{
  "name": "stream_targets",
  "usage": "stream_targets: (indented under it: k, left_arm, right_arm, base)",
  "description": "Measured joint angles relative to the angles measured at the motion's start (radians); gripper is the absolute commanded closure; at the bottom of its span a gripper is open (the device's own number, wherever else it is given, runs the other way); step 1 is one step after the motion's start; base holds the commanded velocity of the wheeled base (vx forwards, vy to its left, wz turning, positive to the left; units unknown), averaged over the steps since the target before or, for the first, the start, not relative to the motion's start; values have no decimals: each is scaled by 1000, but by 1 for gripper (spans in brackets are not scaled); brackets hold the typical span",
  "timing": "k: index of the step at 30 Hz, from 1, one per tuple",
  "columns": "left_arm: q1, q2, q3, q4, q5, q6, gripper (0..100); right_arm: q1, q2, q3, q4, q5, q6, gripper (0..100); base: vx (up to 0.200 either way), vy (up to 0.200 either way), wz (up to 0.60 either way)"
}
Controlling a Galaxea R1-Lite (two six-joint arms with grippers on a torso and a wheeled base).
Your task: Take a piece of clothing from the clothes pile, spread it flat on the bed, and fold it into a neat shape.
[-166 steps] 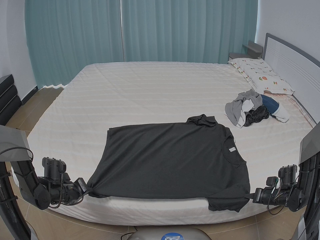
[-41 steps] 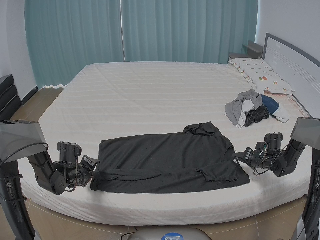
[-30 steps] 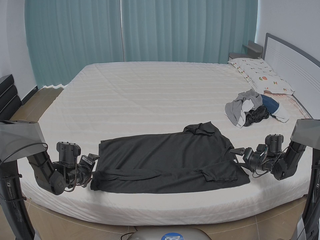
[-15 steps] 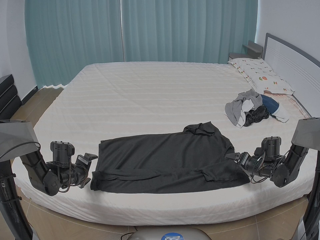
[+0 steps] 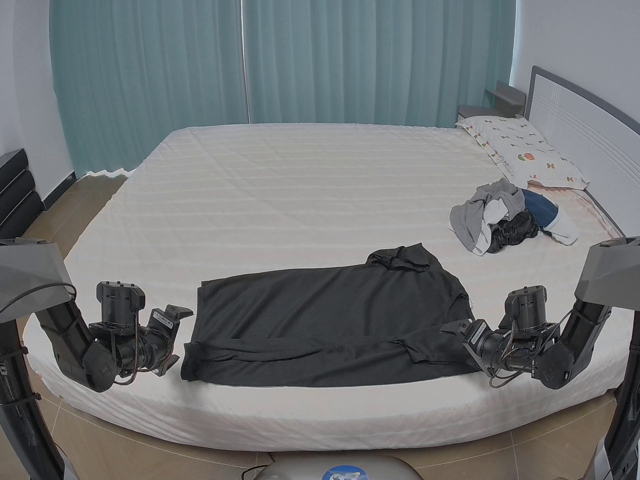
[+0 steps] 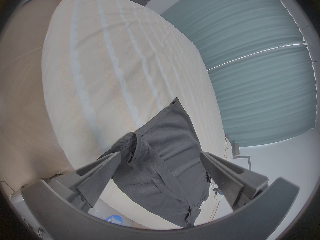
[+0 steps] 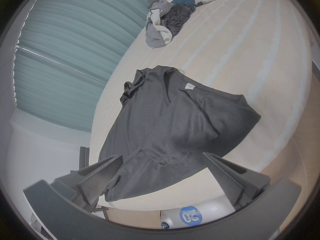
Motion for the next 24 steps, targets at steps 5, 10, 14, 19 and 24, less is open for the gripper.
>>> stream_targets:
  k: [5, 10, 14, 19, 24]
  left_arm:
    - [-1, 0, 1, 0, 0, 3, 0]
    - [-1, 3, 1, 0, 0, 6, 0]
    - [-2, 4, 1, 0, 0, 7, 0]
    - [-3, 5, 1, 0, 0, 7, 0]
    - [-3, 5, 1, 0, 0, 7, 0]
  right_arm:
    - [13, 42, -18, -24, -7, 3, 0]
    - [18, 69, -30, -30, -9, 7, 0]
    - [23, 79, -32, -29, -13, 10, 0]
    - [36, 92, -33, -32, -64, 11, 0]
    - [47, 105, -37, -40, -76, 11, 0]
  base:
    - [0, 0, 0]
    - [0, 0, 0]
    - [0, 0, 0]
    - [0, 0, 0]
    - [0, 0, 0]
